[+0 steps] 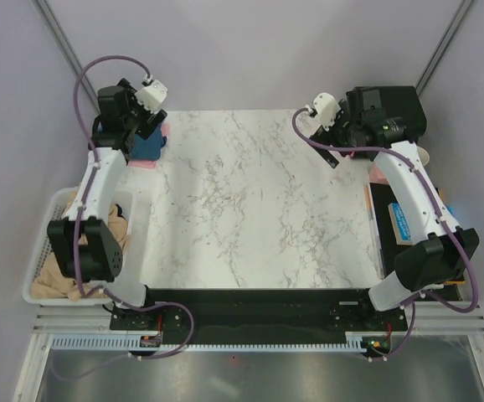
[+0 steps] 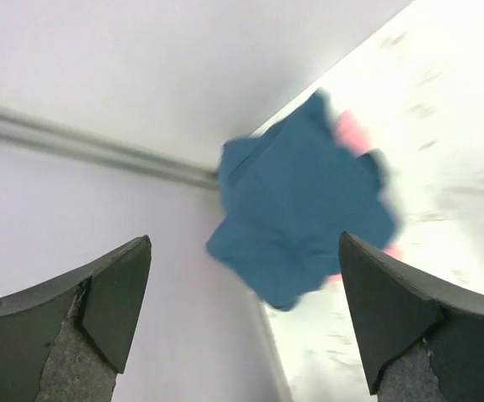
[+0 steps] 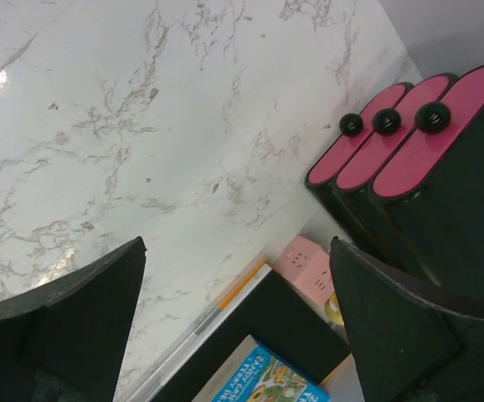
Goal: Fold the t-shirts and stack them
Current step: Neatly place the folded tshirt to the corner
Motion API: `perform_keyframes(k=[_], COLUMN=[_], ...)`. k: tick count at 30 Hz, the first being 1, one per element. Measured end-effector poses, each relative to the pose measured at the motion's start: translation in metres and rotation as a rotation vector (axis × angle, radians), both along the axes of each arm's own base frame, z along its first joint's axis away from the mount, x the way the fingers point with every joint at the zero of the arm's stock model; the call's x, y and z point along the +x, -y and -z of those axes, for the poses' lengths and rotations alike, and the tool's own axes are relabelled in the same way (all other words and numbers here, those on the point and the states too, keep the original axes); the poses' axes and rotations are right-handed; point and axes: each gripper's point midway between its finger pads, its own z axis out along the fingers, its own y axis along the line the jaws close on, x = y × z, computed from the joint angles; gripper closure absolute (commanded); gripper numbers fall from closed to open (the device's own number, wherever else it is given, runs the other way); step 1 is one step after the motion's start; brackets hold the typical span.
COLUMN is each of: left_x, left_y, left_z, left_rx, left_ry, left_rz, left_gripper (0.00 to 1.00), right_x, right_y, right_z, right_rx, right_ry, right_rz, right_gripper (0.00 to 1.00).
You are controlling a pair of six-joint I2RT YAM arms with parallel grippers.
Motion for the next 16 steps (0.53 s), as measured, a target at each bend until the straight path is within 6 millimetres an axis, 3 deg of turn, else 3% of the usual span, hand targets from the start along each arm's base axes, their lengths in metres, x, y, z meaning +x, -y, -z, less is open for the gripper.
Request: perform_keyframes(k=[2, 6, 8, 11, 16], left_x=[-0.030, -0.102, -0.133, -0.169, -0.195], left_y=[0.031, 0.059, 0.064, 0.068, 0.072], left_z=[-0.040, -0.074, -0.073, -0.054, -0.023], left_rx=[-0.123, -0.321, -0.389, -0.456, -0.513], left_ry=[0.011, -0.010, -0.036, -0.100, -0.210], left_rz=[0.091, 0.148, 0.138, 0.107, 0.066], left_gripper=[0.00, 0.00, 0.00, 0.00, 0.00], right_x=[-0.008, -0.027, -0.038, -0.049, -0.063], right_y=[0.001, 0.006, 0.014, 0.033, 0.045], right_z=[0.007, 0.023, 0.027, 0.019, -0.006], right_rx=[0.024, 0.052, 0.063, 0.088, 0.126], right_ry=[-0.037, -0.106, -0.130, -0.114, -0.034], right_rz=[0.035, 0.093, 0.122, 0.185, 0.229], right_gripper=[0.02, 0.02, 0.02, 0.02, 0.02])
